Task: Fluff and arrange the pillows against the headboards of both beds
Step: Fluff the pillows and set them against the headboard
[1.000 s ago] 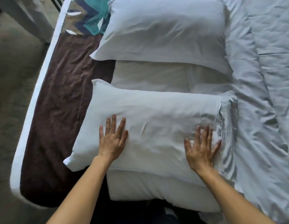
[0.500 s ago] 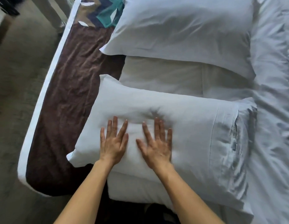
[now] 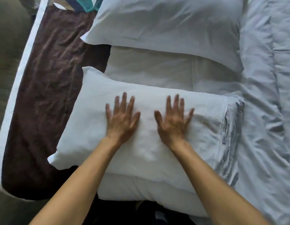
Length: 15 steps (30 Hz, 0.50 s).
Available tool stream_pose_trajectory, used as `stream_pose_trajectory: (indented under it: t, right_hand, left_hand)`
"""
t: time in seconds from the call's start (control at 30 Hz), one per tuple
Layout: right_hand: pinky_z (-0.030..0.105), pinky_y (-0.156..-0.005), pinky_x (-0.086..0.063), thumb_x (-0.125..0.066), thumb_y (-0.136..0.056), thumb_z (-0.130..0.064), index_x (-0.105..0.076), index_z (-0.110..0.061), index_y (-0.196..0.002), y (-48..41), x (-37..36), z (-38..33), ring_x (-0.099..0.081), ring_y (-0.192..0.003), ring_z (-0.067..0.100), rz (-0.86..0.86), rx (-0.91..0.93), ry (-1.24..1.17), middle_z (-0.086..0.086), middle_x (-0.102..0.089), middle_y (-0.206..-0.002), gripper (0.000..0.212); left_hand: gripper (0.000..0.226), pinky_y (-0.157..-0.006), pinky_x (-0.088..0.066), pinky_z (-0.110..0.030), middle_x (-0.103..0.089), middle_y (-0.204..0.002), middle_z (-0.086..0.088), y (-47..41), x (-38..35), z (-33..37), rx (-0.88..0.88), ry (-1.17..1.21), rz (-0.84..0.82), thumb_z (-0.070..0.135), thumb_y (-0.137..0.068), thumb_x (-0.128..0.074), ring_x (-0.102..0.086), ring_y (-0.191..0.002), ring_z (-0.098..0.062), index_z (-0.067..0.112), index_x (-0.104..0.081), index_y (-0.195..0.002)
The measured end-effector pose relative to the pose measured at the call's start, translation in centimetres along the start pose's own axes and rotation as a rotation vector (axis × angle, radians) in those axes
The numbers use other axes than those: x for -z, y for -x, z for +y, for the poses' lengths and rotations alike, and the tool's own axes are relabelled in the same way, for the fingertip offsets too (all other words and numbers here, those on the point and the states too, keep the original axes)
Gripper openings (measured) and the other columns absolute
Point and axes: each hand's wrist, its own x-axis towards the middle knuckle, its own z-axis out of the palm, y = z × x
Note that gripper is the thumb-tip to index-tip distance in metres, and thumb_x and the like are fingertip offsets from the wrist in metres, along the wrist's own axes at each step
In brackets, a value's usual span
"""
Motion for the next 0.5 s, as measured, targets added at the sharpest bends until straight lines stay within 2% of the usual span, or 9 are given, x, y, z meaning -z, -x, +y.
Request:
stream_pose_trajectory:
  t: [0.1, 0.17, 0.27, 0.37, 0.5]
  right_hand:
    - [0.056, -0.120, 0.013, -0.018, -0.103, -0.059, -0.027, -0.030, -0.159, -5.1, -1.1, -4.7, -0.012, -0.156, 0.025, -0.218, 0.017, 0.027, 0.006, -0.020, -0.168, 0.064]
    - [0.055, -0.121, 0.012, -0.015, -0.101, -0.065, -0.024, -0.034, -0.159, -7.0, -1.6, -3.6, -0.006, -0.156, 0.023, -0.354, -0.028, 0.084, 0.004, -0.017, -0.169, 0.067]
    - [0.052, -0.123, 0.011, -0.011, -0.094, -0.075, -0.021, -0.035, -0.160, -9.0, -1.0, 2.4, -0.004, -0.156, 0.024, -0.407, -0.111, 0.210, 0.006, -0.015, -0.169, 0.078]
    - [0.051, -0.124, 0.005, -0.007, -0.092, -0.076, -0.020, -0.035, -0.160, -9.9, 0.6, 9.9, -0.009, -0.156, 0.024, -0.405, -0.251, 0.301, 0.006, -0.017, -0.169, 0.080]
    - [0.052, -0.124, 0.006, -0.005, -0.092, -0.075, -0.015, -0.038, -0.160, -9.7, 1.8, 16.8, -0.005, -0.156, 0.025, -0.421, -0.385, 0.364, 0.004, -0.010, -0.170, 0.079]
  left_hand:
    - [0.065, -0.123, 0.003, -0.058, 0.005, -0.172, -0.001, -5.9, 0.1, 3.0, -0.035, -0.079, -0.154, 0.051, -0.100, -0.023, 0.003, -0.158, -0.024, 0.038, -0.009, -0.162]
    - [0.060, -0.123, 0.007, -0.058, 0.000, -0.172, 0.000, -8.3, -0.3, 2.7, 0.019, -0.082, -0.228, 0.052, -0.103, -0.028, 0.003, -0.158, -0.023, 0.044, -0.013, -0.160]
    - [0.059, -0.124, 0.009, -0.053, -0.007, -0.172, 0.002, -9.8, -1.0, -0.2, 0.090, -0.081, -0.226, 0.061, -0.101, -0.017, 0.002, -0.158, -0.021, 0.046, -0.018, -0.159]
    - [0.063, -0.125, 0.011, -0.050, -0.004, -0.172, 0.002, -11.1, -1.0, -4.2, 0.181, -0.110, -0.230, 0.066, -0.099, -0.013, 0.004, -0.158, -0.019, 0.046, -0.015, -0.159]
    - [0.066, -0.124, 0.012, -0.052, -0.002, -0.172, 0.004, -13.0, -0.6, -8.9, 0.286, -0.141, -0.241, 0.071, -0.097, -0.010, 0.006, -0.158, -0.018, 0.048, -0.016, -0.159]
